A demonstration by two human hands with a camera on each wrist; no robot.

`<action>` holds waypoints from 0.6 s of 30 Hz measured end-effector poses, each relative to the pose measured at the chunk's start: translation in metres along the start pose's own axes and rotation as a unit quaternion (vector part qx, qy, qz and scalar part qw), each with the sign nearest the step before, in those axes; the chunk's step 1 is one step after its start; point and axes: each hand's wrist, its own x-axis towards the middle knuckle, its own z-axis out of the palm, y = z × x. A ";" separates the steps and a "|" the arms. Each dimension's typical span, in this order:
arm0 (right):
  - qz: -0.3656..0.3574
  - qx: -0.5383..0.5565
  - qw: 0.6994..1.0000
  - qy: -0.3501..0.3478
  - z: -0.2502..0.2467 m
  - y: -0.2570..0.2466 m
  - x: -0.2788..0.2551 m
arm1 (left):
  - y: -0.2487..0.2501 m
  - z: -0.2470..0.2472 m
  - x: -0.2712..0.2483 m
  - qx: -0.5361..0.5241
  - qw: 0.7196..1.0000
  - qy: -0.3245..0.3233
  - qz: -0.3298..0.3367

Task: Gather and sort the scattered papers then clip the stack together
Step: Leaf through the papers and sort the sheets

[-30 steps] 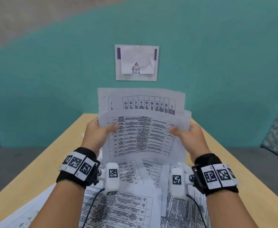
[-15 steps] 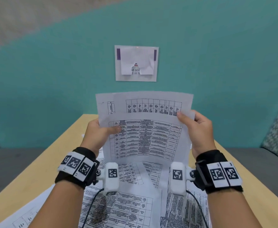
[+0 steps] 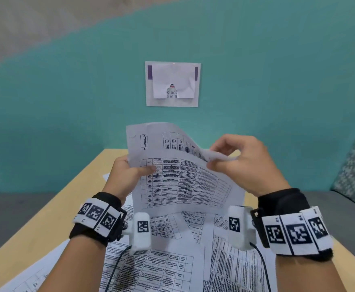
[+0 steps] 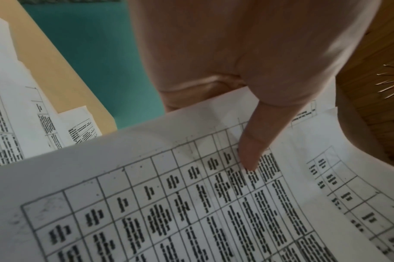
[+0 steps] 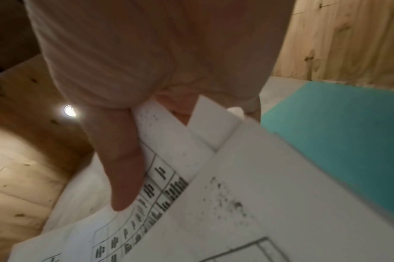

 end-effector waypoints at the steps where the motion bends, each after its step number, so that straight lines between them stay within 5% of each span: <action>1: -0.006 -0.010 1.000 -0.014 0.001 -0.004 -0.001 | 0.000 0.000 0.000 -0.001 1.000 0.000 -0.001; 8: -0.058 -0.053 0.994 -0.073 0.014 -0.023 -0.005 | -0.002 -0.002 0.003 -0.011 1.000 0.009 -0.002; 18: -0.080 0.131 0.984 0.090 0.005 -0.013 0.001 | -0.007 -0.007 0.004 -0.010 1.000 0.001 -0.014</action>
